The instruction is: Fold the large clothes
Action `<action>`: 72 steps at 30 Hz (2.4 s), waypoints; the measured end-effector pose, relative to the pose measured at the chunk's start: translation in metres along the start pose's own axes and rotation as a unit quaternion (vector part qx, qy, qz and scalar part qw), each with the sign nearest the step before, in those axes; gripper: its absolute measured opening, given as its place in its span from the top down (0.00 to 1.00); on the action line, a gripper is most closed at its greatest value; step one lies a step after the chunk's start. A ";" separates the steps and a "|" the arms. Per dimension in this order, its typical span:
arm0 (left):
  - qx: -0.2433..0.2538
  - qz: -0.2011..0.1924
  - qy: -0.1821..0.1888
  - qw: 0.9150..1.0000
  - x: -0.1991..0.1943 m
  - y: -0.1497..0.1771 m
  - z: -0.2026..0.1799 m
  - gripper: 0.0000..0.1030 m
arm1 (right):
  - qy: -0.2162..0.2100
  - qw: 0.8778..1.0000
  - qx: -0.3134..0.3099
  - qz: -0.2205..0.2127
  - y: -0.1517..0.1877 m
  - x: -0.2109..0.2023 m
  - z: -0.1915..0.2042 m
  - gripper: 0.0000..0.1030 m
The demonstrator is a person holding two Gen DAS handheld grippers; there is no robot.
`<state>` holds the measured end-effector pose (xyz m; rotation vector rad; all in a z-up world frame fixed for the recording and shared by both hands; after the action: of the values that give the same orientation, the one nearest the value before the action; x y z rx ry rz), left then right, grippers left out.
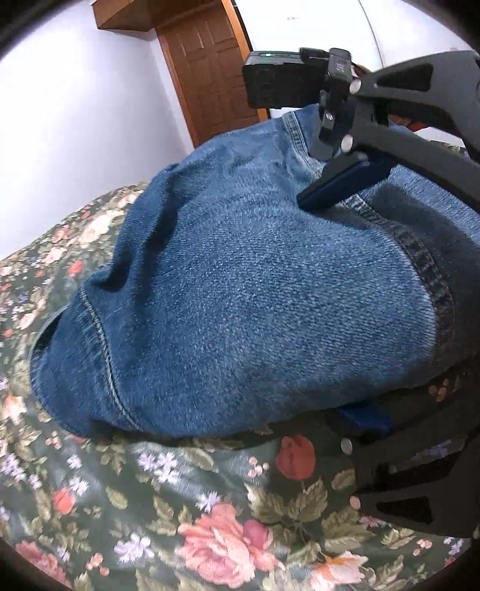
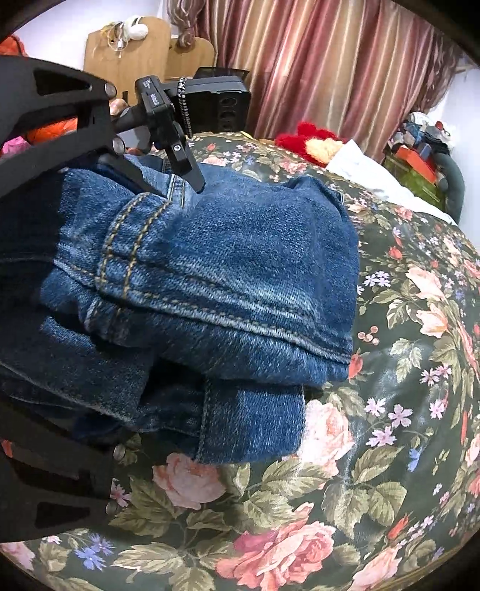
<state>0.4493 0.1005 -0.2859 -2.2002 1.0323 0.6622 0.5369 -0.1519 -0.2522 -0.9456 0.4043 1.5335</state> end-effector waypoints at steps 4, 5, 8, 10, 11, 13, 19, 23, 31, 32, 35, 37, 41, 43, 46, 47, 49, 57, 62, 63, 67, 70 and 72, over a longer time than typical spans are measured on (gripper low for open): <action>0.032 -0.011 -0.013 0.999 -0.020 0.006 -0.017 0.26 | 0.019 0.999 -0.036 -0.023 0.006 -0.014 0.019 0.38; 0.040 -0.015 -0.017 0.999 -0.025 0.006 -0.021 0.28 | 0.024 0.999 -0.040 -0.028 0.007 -0.017 0.024 0.41; 0.075 -0.031 -0.036 0.996 -0.044 0.002 -0.037 0.32 | 0.036 0.998 -0.040 -0.038 0.010 -0.024 0.039 0.47; 0.086 -0.047 -0.039 0.994 -0.062 0.000 -0.049 0.33 | 0.040 0.997 -0.044 -0.045 0.012 -0.030 0.051 0.49; 0.091 -0.053 -0.039 0.994 -0.072 0.001 -0.051 0.34 | 0.037 0.997 -0.042 -0.049 0.012 -0.031 0.057 0.49; 0.101 -0.068 -0.036 0.992 -0.093 -0.002 -0.060 0.34 | 0.028 0.996 -0.044 -0.066 0.013 -0.042 0.072 0.50; 0.128 -0.116 -0.026 0.985 -0.170 -0.011 -0.086 0.34 | 0.018 0.991 -0.071 -0.114 0.017 -0.078 0.129 0.50; 0.135 -0.142 -0.026 0.980 -0.210 -0.017 -0.093 0.34 | 0.009 0.986 -0.091 -0.139 0.024 -0.096 0.168 0.50; 0.132 -0.142 -0.043 0.980 -0.264 -0.013 -0.061 0.34 | -0.013 0.986 -0.090 -0.140 0.047 -0.082 0.223 0.50; 0.128 -0.137 -0.045 0.981 -0.269 -0.011 -0.050 0.34 | -0.017 0.987 -0.087 -0.136 0.050 -0.076 0.227 0.50; 0.118 -0.129 -0.063 0.983 -0.268 -0.004 -0.020 0.34 | -0.019 0.990 -0.076 -0.118 0.062 -0.050 0.237 0.50; 0.107 -0.120 -0.075 0.984 -0.261 0.003 0.003 0.34 | -0.022 0.993 -0.064 -0.095 0.069 -0.026 0.240 0.50; 0.072 -0.089 -0.089 0.989 -0.245 0.014 0.046 0.34 | -0.018 0.997 -0.046 -0.057 0.081 0.021 0.235 0.50; 0.061 -0.074 -0.098 0.991 -0.236 0.020 0.064 0.34 | -0.013 0.998 -0.041 -0.040 0.088 0.044 0.229 0.50; 0.066 -0.062 -0.119 0.989 -0.221 0.029 0.081 0.34 | -0.006 0.999 -0.038 -0.017 0.095 0.074 0.219 0.50; 0.072 -0.060 -0.130 0.987 -0.216 0.032 0.085 0.34 | -0.002 0.999 -0.038 -0.010 0.097 0.082 0.216 0.50; 0.090 -0.052 -0.157 0.982 -0.203 0.040 0.093 0.34 | 0.007 0.999 -0.051 -0.001 0.101 0.097 0.210 0.50; 0.109 -0.083 -0.175 0.975 -0.201 0.058 0.106 0.30 | 0.022 0.994 -0.111 0.010 0.110 0.103 0.209 0.44; 0.157 -0.104 -0.230 0.955 -0.218 0.074 0.092 0.30 | 0.023 0.995 -0.098 0.021 0.100 0.086 0.201 0.35; 0.172 -0.110 -0.248 0.947 -0.223 0.077 0.088 0.30 | 0.026 0.995 -0.100 0.014 0.101 0.077 0.199 0.35; 0.202 -0.131 -0.276 0.931 -0.241 0.076 0.081 0.30 | 0.050 0.990 -0.122 -0.041 0.095 0.034 0.198 0.35; 0.210 -0.154 -0.277 0.925 -0.252 0.061 0.073 0.30 | 0.052 0.988 -0.126 -0.074 0.083 0.012 0.204 0.33; 0.208 -0.168 -0.275 0.923 -0.257 0.045 0.069 0.30 | 0.049 0.985 -0.139 -0.088 0.075 0.008 0.215 0.32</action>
<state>0.2545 0.2537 -0.1797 -1.6201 0.4360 0.7575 0.3959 -0.0073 -0.1477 -1.2450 0.1729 1.4073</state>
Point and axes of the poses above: each gripper's, at about its wrist camera, not at the fingertips, and x roughly the way its jaws point, z to its left, y to its underside, the point moved 1 cm from there along x, roughly the way its jaws point, and after that the axes turned 7 degrees about -z, right-handed, at the moved point
